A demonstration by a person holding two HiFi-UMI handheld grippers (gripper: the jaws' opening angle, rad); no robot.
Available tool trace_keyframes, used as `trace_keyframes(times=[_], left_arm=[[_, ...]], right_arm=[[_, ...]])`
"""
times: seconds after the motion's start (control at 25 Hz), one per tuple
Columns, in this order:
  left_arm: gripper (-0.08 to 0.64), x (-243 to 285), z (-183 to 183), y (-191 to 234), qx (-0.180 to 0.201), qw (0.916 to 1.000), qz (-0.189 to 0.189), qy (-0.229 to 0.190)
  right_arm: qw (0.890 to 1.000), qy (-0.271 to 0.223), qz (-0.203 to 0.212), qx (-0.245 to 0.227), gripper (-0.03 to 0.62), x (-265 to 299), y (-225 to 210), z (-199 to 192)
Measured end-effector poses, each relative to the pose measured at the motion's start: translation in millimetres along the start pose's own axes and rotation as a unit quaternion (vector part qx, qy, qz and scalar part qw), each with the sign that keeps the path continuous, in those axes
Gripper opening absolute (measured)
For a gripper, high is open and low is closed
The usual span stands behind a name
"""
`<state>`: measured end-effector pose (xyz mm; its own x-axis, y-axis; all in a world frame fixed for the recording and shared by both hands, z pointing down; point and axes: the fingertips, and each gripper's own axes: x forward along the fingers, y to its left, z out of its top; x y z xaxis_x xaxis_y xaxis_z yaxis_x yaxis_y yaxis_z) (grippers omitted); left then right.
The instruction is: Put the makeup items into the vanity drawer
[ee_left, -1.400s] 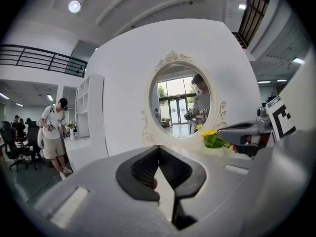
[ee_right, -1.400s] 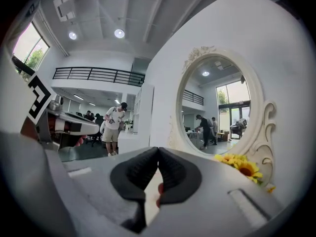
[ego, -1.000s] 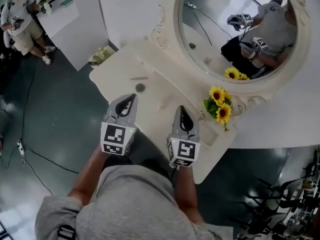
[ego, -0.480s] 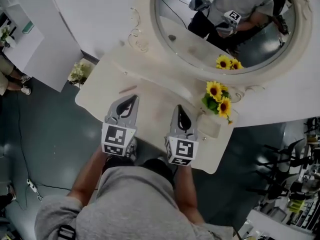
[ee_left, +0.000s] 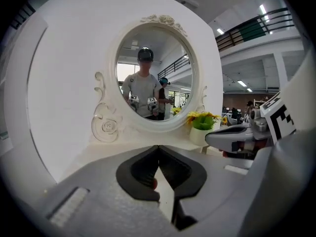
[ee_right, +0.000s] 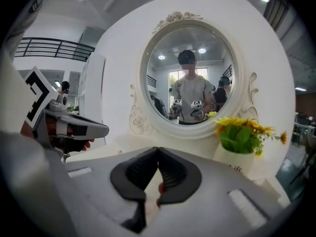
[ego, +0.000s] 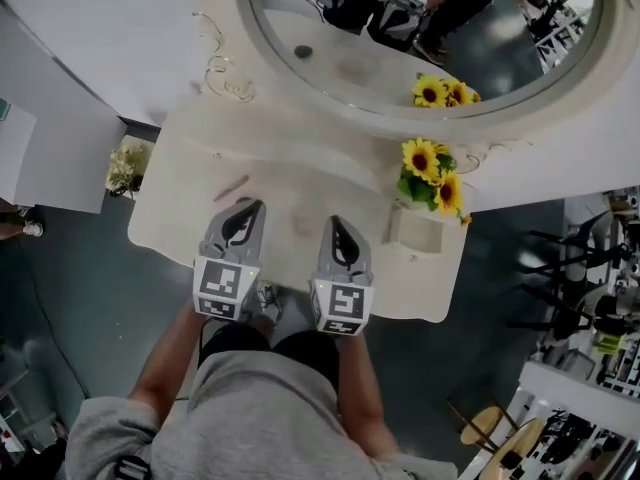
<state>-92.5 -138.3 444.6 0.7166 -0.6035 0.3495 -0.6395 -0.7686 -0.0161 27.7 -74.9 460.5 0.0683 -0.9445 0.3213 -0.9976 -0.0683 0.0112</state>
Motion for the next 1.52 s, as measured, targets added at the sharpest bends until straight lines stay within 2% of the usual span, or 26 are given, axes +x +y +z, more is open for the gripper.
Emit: trace_keyframes(times=[0.36,0.72,0.84,0.96,1.2,1.24,1.28,1.32,1.52], left_arm=[[0.011,21.3,-63.1,-2.8,-0.016,0.9974,-0.03,0.064],[0.011,24.4,-106.2,-8.6,-0.028,0.9946,-0.035,0.094],[0.011,22.0,-110.6,-9.1,-0.029,0.9943,-0.033,0.097],[0.011,20.5,-113.5,-8.4,-0.032,0.9941,-0.03,0.099],[0.011,20.6,-119.8,-9.1,-0.036,0.9933,-0.025,0.107],[0.011,20.8,-121.0,-9.2,-0.035,0.9932,-0.024,0.109],[0.011,21.1,-121.9,-9.3,-0.035,0.993,-0.023,0.11],[0.011,21.6,-122.2,-9.4,-0.034,0.9929,-0.022,0.112],[0.011,25.8,-116.0,-12.6,-0.031,0.9934,-0.018,0.109]], right_arm=[[0.997,0.068,-0.009,0.029,0.003,24.7,2.8,-74.4],[0.991,0.126,0.002,0.05,0.011,34.5,13.7,-132.8],[0.987,0.149,0.023,0.059,0.179,40.3,21.3,-146.1],[0.985,0.163,0.027,0.056,0.21,46.5,23.3,-155.9],[0.98,0.186,0.042,0.054,0.21,55.4,26.2,-169.4],[0.979,0.191,0.046,0.051,0.198,56.1,27.2,-173.2],[0.979,0.194,0.048,0.048,0.143,56.5,27.7,-176.4],[0.978,0.195,0.05,0.046,0.126,56.6,28.0,-178.0],[0.981,0.179,0.053,0.049,0.114,55.5,23.6,-168.1]])
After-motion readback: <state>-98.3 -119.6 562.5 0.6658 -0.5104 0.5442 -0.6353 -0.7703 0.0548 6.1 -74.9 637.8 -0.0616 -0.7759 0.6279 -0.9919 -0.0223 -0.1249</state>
